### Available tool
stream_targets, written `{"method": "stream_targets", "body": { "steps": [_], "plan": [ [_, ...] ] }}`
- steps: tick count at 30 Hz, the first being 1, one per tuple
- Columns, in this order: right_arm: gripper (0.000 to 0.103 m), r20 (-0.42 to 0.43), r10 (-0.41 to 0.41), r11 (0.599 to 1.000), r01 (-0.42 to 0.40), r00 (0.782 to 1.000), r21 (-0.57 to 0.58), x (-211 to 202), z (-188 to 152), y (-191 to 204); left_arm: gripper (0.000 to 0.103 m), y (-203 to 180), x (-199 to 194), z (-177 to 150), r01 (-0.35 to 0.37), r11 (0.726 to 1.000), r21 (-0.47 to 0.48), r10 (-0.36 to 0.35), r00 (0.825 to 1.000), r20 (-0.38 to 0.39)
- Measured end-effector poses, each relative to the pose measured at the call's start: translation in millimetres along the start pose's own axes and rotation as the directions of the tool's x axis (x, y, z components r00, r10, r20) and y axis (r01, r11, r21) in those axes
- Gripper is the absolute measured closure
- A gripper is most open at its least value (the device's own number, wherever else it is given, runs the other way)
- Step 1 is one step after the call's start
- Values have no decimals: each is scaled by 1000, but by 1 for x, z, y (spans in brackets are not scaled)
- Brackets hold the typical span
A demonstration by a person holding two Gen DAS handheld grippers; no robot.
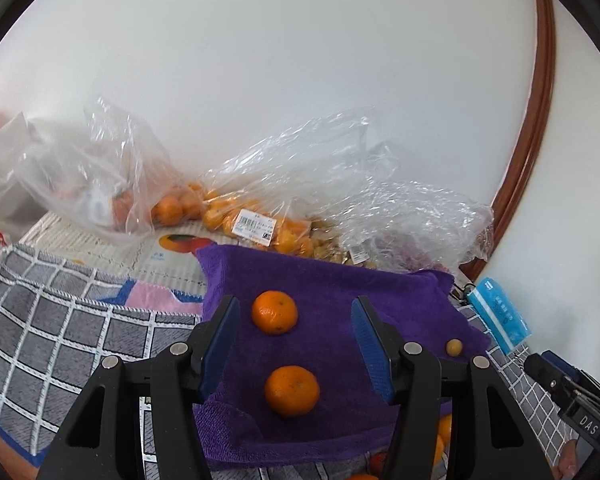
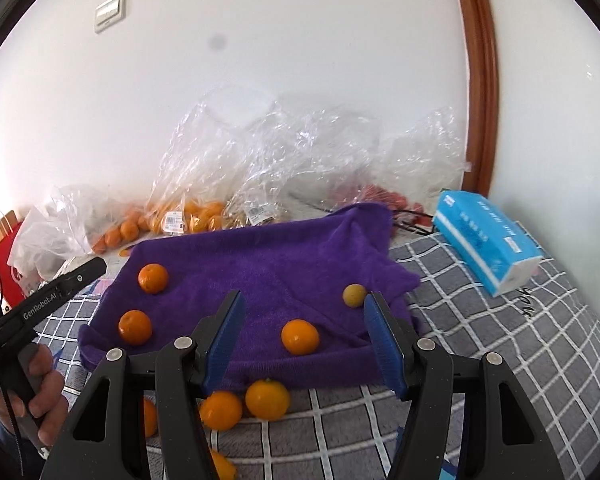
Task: Organize fruits
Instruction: 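Move right tool down to an orange on the bed and close on it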
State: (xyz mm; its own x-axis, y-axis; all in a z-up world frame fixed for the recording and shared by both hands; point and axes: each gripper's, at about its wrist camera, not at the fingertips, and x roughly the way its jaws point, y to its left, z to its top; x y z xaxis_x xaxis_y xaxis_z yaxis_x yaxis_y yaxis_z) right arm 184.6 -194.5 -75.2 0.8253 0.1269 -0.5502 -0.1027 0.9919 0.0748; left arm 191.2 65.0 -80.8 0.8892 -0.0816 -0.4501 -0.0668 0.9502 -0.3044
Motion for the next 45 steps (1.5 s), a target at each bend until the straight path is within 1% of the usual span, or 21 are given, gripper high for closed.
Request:
{"method": "stream_targets", "body": {
  "steps": [1, 3, 5, 6, 8, 12, 13, 15, 19, 21, 23, 24, 25, 26, 28, 31, 34, 39, 41, 44, 45],
  "plan": [
    [42, -11, 1, 1000, -2, 1000, -3, -3, 0, 0, 47, -2, -5, 3, 11, 1000, 8, -11, 1000, -4],
    [42, -33, 13, 1000, -13, 999, -13, -11, -2, -1, 48, -6, -11, 8, 29, 999, 19, -29, 999, -40],
    [42, -46, 16, 999, -17, 999, -32, -17, -4, 1, 49, -7, -21, 9, 84, 996, 14, -83, 994, -76],
    [42, -50, 18, 999, -20, 999, -40, -20, -6, 2, 49, -7, -25, 7, 97, 995, 15, -95, 992, -88],
    [42, -49, 25, 998, -28, 999, -53, -25, -11, 4, 49, -9, -35, 3, 77, 996, 44, -73, 993, -98],
    [42, -41, 22, 998, -24, 999, -50, -34, -22, 8, 49, -5, -53, -11, 15, 993, 119, -2, 994, -106],
    [42, -43, 26, 999, -28, 999, -46, -34, -23, 8, 49, -1, -55, -15, 2, 993, 119, 12, 993, -114],
    [42, -53, 36, 999, -38, 998, -39, -33, -26, 7, 49, 8, -57, -25, -5, 995, 99, 18, 991, -129],
    [42, -70, 40, 999, -40, 997, -7, -31, -28, 2, 49, 25, -48, -44, -30, 998, 56, 39, 983, -181],
    [43, -88, 59, 998, -58, 994, 12, -27, -32, 0, 48, 30, -45, -51, -34, 998, 45, 42, 983, -178],
    [47, -104, 71, 997, -70, 992, 17, -22, -37, 0, 47, 38, -44, -60, -19, 1000, 18, 22, 989, -144],
    [49, -119, 71, 997, -70, 990, 17, -17, -40, 0, 47, 41, -43, -65, -30, 1000, 8, 30, 991, -133],
    [52, -131, 72, 997, -70, 989, 19, -13, -41, 0, 47, 42, -39, -65, -72, 997, 14, 74, 985, -156],
    [54, -143, 75, 997, -73, 987, 21, -8, -43, 1, 47, 41, -38, -65, -80, 997, 25, 83, 982, -168],
    [59, -172, 92, 996, -88, 981, 30, 3, -45, 2, 47, 41, -40, -65, -64, 998, 24, 67, 986, -150],
    [66, -208, 124, 992, -116, 970, 51, 20, -46, 3, 47, 42, -36, -66, -55, 998, 15, 57, 984, -167],
    [67, -232, 161, 987, -151, 959, 61, 35, -48, 5, 47, 45, -34, -66, -50, 999, -10, 48, 983, -180],
    [67, -273, 182, 983, -169, 945, 70, 56, -53, 9, 47, 48, -32, -66, -51, 998, -36, 43, 981, -188],
    [67, -283, 168, 986, -157, 944, 62, 61, -55, 10, 47, 48, -30, -66, -46, 998, -38, 38, 979, -198],
    [69, -303, 193, 981, -176, 933, 83, 68, -55, 8, 47, 46, -27, -68, -44, 999, -32, 36, 976, -215],
    [68, -295, 189, 981, -170, 937, 89, 66, -55, 6, 47, 46, -27, -68, -44, 999, -30, 36, 976, -216]
  ]
}}
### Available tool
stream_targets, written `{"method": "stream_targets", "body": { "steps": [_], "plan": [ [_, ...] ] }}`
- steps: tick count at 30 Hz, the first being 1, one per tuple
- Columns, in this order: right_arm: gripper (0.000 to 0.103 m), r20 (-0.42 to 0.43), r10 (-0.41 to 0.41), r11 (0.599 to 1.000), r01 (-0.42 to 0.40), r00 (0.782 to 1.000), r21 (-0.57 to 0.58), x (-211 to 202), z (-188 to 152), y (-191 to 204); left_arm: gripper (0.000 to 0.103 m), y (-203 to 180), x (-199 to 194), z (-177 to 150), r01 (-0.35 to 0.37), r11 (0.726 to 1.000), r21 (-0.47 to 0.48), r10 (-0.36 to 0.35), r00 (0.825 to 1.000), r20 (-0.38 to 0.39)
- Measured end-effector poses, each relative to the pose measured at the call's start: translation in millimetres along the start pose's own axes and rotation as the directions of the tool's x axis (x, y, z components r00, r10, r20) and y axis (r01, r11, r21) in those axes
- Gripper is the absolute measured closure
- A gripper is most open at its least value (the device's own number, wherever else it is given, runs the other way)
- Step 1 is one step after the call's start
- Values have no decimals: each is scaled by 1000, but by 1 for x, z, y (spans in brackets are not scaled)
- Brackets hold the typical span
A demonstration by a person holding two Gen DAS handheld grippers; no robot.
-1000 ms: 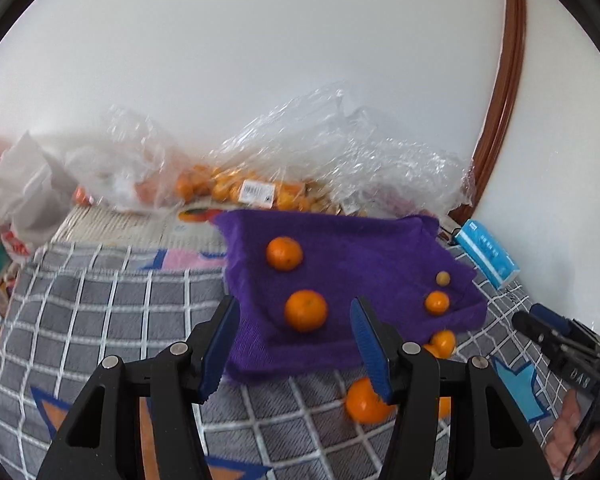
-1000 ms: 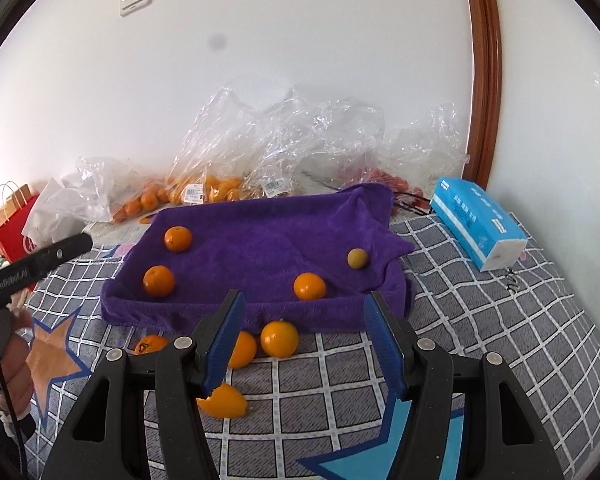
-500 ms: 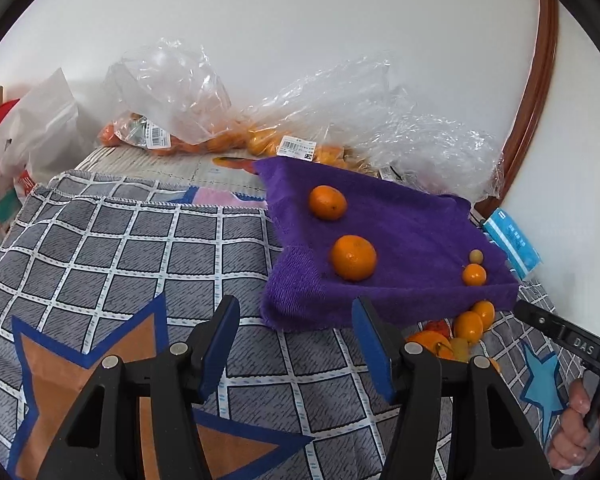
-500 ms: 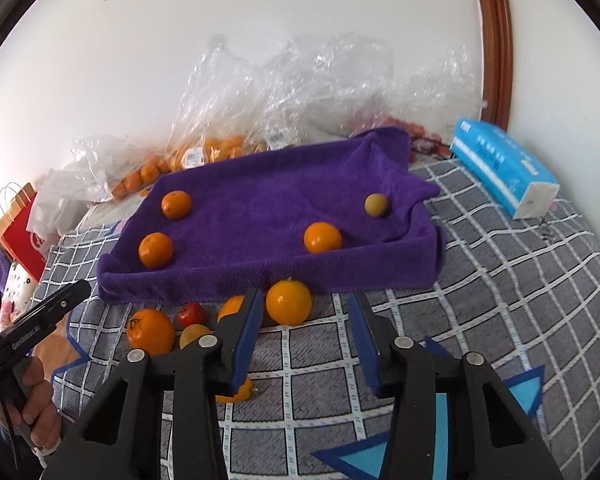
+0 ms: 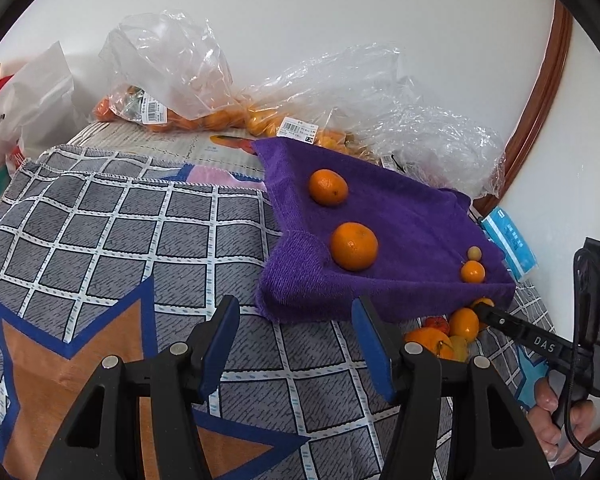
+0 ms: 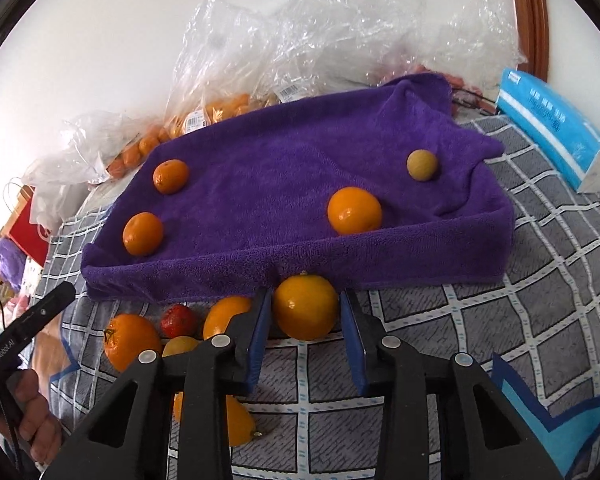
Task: Organize fruits
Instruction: 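Move right tool down to an orange on the bed and close on it, then close left gripper on large stemmed mandarin while right gripper holds the orange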
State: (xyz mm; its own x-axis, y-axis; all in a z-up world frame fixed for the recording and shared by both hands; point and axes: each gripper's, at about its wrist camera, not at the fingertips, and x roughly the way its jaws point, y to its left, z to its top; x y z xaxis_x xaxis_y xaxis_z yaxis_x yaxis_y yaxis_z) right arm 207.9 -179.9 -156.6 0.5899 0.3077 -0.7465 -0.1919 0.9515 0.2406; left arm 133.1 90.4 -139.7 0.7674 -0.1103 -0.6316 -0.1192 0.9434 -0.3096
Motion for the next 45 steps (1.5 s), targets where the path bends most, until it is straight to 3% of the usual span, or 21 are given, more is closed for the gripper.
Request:
{"method": "stream_targets", "body": {
  "steps": [7, 13, 18, 29, 39, 45],
  "plan": [
    [69, 85, -121, 990, 126, 989, -61, -39, -16, -12, 47, -1, 0, 0, 6, 1000, 3, -6, 1000, -1],
    [69, 44, -123, 991, 125, 991, -43, -39, -34, -29, 47, -7, 0, -2, -6, 999, 35, 6, 1000, 0],
    [68, 77, -108, 993, 111, 991, -37, -42, -37, -30, 47, -7, 0, -2, -16, 999, 38, 16, 1000, -3],
    [68, 95, -156, 987, 158, 983, -12, -43, -39, -34, 49, -6, -3, -2, -4, 1000, 24, 4, 1000, 19],
    [68, 95, -133, 991, 134, 987, -11, -45, -38, -35, 49, -8, -5, -2, 66, 997, 44, -67, 998, 14],
    [68, 94, -140, 990, 141, 986, 0, -45, -38, -38, 49, -22, -8, -7, 100, 989, 109, -101, 995, 2]
  ]
}}
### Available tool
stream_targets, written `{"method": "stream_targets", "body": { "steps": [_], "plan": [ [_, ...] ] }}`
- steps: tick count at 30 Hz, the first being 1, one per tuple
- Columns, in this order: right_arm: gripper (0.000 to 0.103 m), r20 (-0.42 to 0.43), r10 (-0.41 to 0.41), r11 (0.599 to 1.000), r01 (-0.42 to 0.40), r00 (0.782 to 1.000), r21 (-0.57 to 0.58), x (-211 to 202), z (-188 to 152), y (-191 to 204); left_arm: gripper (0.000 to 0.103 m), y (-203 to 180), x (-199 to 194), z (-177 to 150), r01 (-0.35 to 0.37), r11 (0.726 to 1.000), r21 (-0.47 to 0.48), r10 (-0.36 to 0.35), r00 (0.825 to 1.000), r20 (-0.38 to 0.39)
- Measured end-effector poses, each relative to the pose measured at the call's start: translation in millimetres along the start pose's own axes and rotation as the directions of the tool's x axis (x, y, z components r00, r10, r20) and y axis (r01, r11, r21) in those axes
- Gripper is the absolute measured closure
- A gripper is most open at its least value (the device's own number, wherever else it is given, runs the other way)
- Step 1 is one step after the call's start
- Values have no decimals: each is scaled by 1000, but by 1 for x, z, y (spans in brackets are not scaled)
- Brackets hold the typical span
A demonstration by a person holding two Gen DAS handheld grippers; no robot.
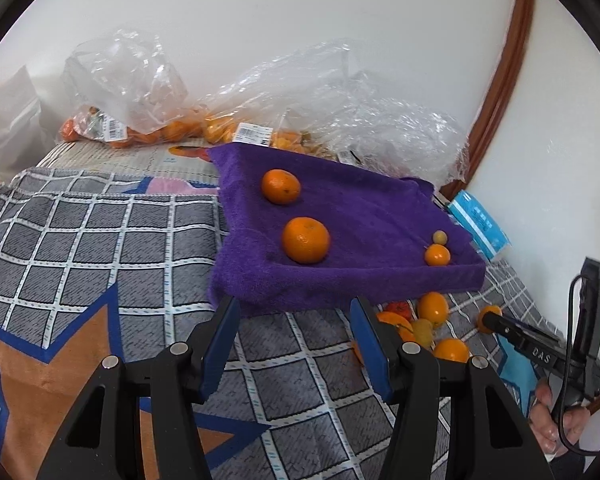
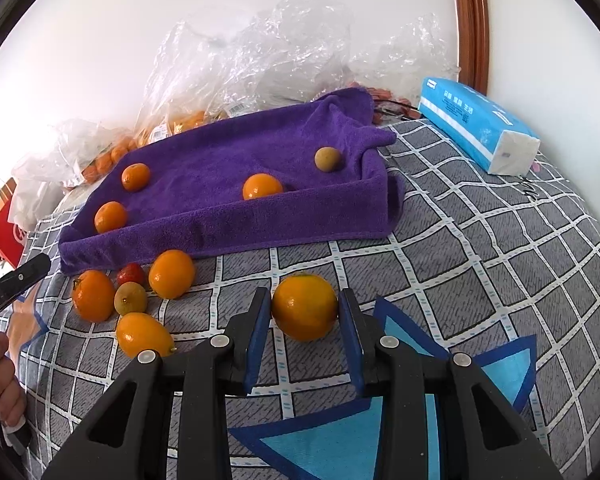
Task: Organize fruits
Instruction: 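Close left gripper on large stemmed mandarin while right gripper holds the orange, then lift and carry the orange and stemmed mandarin over the purple towel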
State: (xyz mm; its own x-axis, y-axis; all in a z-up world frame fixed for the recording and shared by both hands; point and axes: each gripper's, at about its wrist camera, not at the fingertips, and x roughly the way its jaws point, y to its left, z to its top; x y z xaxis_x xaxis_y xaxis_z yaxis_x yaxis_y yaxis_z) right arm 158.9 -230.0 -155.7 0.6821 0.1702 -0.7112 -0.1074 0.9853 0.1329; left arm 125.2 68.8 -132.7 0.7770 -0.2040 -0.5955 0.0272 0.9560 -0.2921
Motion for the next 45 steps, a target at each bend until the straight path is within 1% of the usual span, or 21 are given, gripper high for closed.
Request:
{"method": "stream_targets", "body": {
  "steps": [2, 5, 7, 8, 10, 13, 17, 19, 21, 24, 25, 28, 29, 30, 32, 35, 40, 45],
  "plan": [
    [68, -1, -12, 1000, 12, 1000, -12, 0, 0, 2, 49, -7, 2, -1, 27, 999, 32, -27, 999, -25],
    [68, 3, -16, 999, 16, 1000, -36, -1, -1, 6, 49, -14, 1, -4, 78, 996, 40, -76, 996, -56],
    [68, 11, -15, 999, 15, 1000, -49, -2, -2, 8, 49, -21, 0, -5, 139, 990, 24, -137, 987, -88],
    [68, 16, -9, 999, 10, 1000, -53, -3, -2, 9, 46, -25, 0, -5, 161, 987, 15, -159, 982, -101],
    [68, 24, 14, 998, -12, 1000, -61, -6, -3, 9, 45, -35, 3, -4, 187, 982, 11, -184, 975, -124],
    [68, 34, 21, 998, -19, 999, -65, -8, -3, 10, 44, -47, 12, -4, 155, 987, 29, -150, 978, -144],
    [68, 41, 19, 998, -16, 999, -56, -10, -3, 9, 44, -50, 31, -7, 74, 995, 60, -62, 983, -174],
    [68, 45, 29, 999, -27, 999, -44, -11, -3, 6, 44, -47, 37, -9, 68, 996, 64, -55, 981, -187],
    [68, 47, 39, 999, -37, 998, -33, -12, -3, 4, 45, -45, 45, -11, 84, 995, 60, -69, 973, -220],
    [68, 43, 34, 999, -34, 999, -12, -11, -2, 2, 45, -43, 43, -9, 113, 992, 51, -102, 976, -190],
    [68, 41, 33, 999, -32, 999, -8, -10, -2, 1, 46, -43, 44, -9, 107, 993, 48, -96, 976, -196],
    [68, 45, 31, 999, -31, 999, -9, -11, -2, 2, 55, -43, 46, -10, 102, 994, 47, -91, 976, -198],
    [68, 43, 28, 1000, -27, 999, -15, -10, -2, 4, 62, -43, 46, -10, 119, 992, 43, -108, 974, -199],
    [68, 43, 25, 1000, -24, 999, -19, -10, -2, 4, 62, -43, 46, -10, 134, 990, 39, -124, 972, -201],
    [68, 42, 26, 999, -25, 999, -26, -10, -2, 6, 62, -42, 46, -9, 132, 990, 39, -122, 973, -197],
    [68, 40, 25, 999, -23, 999, -26, -9, -2, 5, 62, -40, 41, -9, 150, 988, 25, -143, 974, -177],
    [68, 45, 17, 1000, -17, 999, -10, -10, -2, 1, 62, -38, 34, -8, 146, 989, 9, -143, 981, -134],
    [68, 43, 17, 1000, -17, 999, 3, -10, -2, -1, 62, -38, 31, -7, 148, 989, 2, -147, 982, -117]
  ]
}}
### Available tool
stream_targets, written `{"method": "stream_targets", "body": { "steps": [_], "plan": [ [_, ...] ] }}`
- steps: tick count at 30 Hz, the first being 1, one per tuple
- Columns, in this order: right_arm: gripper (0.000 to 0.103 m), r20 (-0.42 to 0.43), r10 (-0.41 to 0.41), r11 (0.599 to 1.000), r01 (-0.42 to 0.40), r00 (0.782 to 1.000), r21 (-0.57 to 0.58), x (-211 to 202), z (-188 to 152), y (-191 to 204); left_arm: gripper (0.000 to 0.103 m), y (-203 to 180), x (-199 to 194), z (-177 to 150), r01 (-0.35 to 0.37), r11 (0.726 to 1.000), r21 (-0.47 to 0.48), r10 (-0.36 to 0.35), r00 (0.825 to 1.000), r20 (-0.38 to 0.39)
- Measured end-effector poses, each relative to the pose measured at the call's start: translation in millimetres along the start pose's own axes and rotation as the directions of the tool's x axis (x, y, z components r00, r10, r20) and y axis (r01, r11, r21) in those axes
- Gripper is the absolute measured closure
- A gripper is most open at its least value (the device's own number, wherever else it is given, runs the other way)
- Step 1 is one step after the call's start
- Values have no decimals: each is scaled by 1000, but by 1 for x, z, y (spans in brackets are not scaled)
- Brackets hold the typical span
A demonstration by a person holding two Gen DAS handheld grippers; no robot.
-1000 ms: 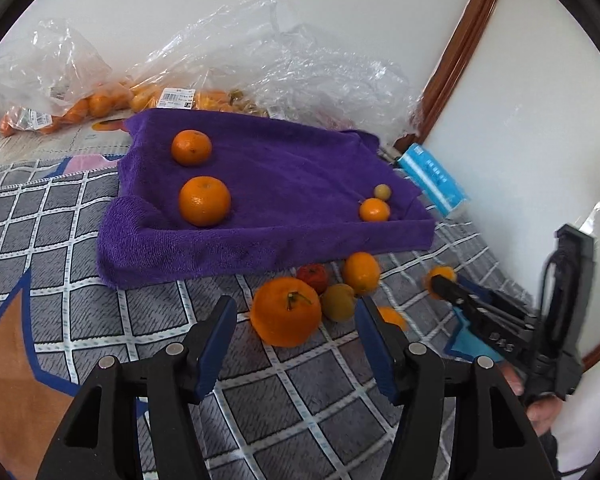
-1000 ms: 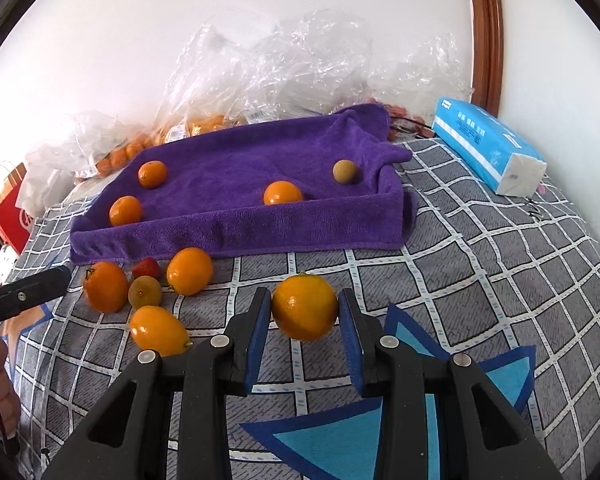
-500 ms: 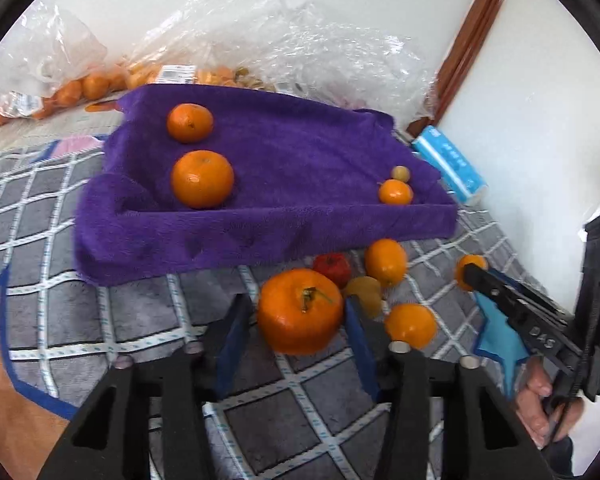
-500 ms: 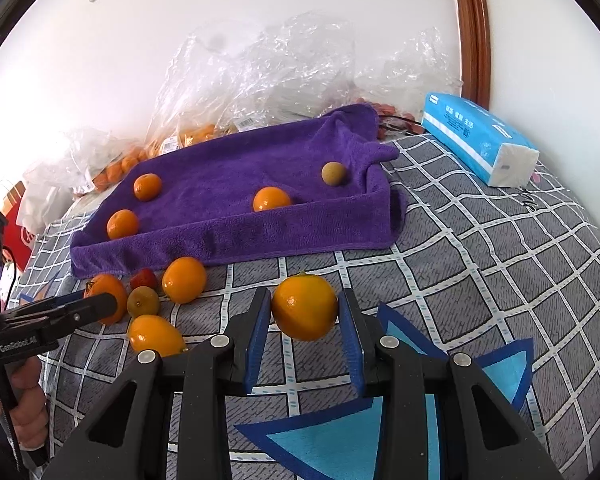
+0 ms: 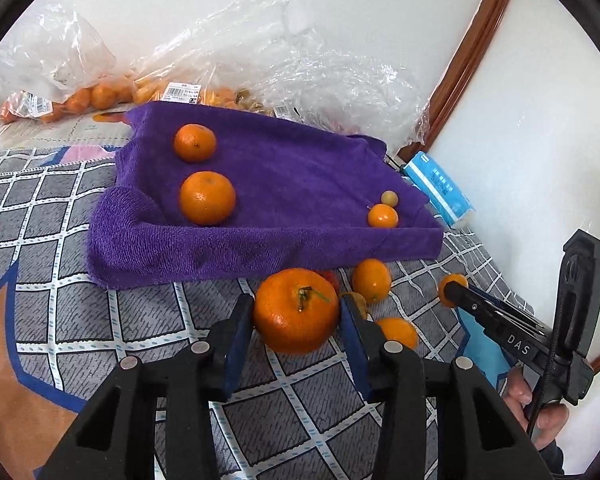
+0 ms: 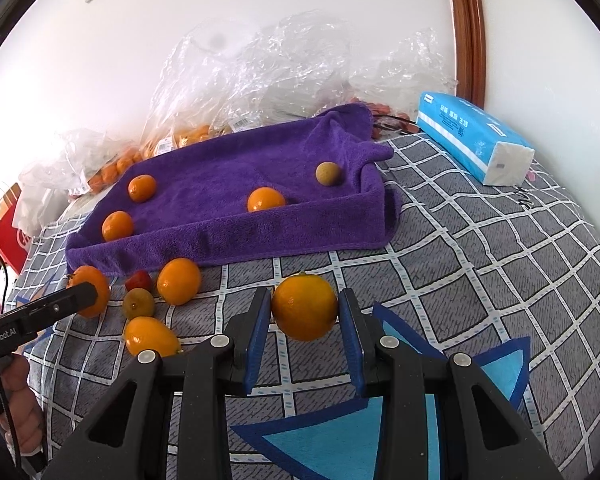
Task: Organize fruits
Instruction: 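Lift and carry the orange and stemmed mandarin over the purple towel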
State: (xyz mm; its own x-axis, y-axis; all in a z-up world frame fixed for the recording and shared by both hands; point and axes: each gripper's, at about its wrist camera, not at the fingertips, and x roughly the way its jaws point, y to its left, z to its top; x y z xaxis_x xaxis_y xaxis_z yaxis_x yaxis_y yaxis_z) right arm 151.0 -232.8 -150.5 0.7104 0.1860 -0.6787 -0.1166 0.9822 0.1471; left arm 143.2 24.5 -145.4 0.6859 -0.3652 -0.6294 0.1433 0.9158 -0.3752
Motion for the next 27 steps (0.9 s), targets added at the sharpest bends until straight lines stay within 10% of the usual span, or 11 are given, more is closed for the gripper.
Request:
{"method": "stream_targets", "body": {
  "steps": [27],
  "plan": [
    [68, 19, 7, 1000, -8, 1000, 18, -5, 2, -2, 62, 3, -6, 1, -26, 1000, -13, 26, 999, 46]
  ]
}}
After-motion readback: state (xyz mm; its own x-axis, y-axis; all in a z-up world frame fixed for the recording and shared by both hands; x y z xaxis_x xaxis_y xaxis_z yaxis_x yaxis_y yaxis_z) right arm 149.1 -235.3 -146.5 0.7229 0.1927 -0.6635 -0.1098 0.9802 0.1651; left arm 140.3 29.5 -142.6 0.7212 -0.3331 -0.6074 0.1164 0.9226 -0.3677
